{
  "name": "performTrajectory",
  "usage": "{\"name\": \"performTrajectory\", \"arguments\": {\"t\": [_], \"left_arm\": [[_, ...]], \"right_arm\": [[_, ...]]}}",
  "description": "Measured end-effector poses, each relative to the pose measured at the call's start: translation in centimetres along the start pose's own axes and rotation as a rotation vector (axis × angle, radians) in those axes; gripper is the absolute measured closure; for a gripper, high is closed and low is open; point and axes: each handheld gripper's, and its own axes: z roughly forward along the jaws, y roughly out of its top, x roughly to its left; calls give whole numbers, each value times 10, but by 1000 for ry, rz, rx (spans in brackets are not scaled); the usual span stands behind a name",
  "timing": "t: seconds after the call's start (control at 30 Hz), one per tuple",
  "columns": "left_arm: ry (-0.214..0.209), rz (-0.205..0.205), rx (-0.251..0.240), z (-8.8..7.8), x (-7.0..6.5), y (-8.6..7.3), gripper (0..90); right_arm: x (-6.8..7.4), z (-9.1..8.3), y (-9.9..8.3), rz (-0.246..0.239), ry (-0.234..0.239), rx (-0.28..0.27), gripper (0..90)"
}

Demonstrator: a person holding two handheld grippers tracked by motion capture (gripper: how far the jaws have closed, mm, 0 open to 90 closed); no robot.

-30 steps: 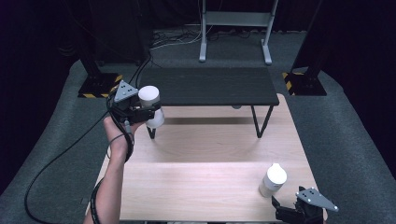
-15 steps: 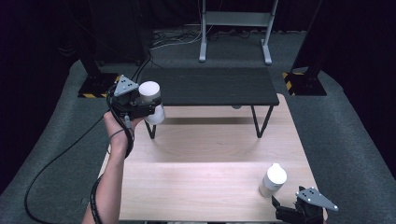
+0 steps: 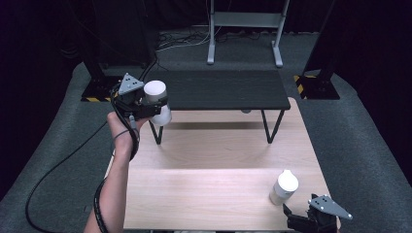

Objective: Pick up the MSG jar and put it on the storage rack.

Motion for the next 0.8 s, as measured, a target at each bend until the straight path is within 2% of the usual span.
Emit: {"name": "performTrajectory", "arguments": {"t": [0.37, 0.8], "left_arm": [[15, -8, 0, 1, 7, 10, 345], [62, -53, 8, 9, 24, 19, 346]], "right_arm": [[0, 1, 0, 2, 0, 3, 0], [0, 2, 0, 0, 1, 7, 0]]}}
